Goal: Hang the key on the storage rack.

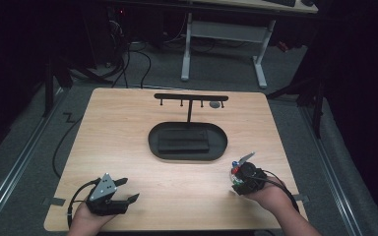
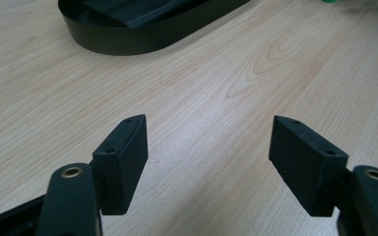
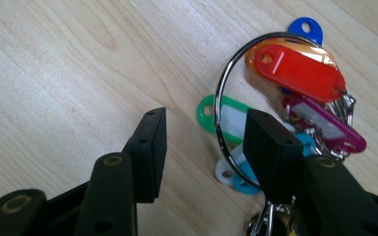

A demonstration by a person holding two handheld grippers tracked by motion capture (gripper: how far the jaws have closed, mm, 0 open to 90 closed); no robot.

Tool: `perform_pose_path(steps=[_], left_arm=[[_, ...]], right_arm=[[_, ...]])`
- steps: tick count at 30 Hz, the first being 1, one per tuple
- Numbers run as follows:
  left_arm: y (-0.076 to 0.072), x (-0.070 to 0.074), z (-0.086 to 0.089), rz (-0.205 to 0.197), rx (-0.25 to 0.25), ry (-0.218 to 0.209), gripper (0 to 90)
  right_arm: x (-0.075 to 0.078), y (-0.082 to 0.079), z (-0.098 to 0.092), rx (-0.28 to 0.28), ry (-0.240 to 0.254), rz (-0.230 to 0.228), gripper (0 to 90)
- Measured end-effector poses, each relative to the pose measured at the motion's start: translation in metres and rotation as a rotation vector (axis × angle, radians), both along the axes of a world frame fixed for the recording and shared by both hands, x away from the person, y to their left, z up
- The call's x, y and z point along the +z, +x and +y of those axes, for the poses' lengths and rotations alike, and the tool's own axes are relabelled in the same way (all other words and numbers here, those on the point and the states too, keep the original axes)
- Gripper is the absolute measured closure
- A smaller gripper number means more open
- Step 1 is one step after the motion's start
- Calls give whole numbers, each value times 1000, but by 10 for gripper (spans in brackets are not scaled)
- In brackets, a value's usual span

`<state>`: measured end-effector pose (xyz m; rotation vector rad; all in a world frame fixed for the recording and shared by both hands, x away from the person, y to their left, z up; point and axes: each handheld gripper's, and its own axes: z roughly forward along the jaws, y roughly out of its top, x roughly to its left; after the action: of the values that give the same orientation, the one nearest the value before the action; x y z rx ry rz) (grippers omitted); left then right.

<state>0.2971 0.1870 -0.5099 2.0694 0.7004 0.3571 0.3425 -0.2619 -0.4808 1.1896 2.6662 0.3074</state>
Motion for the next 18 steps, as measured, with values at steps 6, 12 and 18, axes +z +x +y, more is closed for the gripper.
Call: perform_pose_path(steps=[6, 12, 18], left_arm=[[-3, 0, -2, -26, -20, 21, 324], [-3, 0, -3, -37, -23, 29, 325], [-3, -1, -3, -38, -25, 45, 330]], right_arm=[[0, 14, 6, 29, -50, 60, 625], [-4, 20, 10, 35, -78, 102, 695], [-5, 21, 12, 41, -90, 114, 840]])
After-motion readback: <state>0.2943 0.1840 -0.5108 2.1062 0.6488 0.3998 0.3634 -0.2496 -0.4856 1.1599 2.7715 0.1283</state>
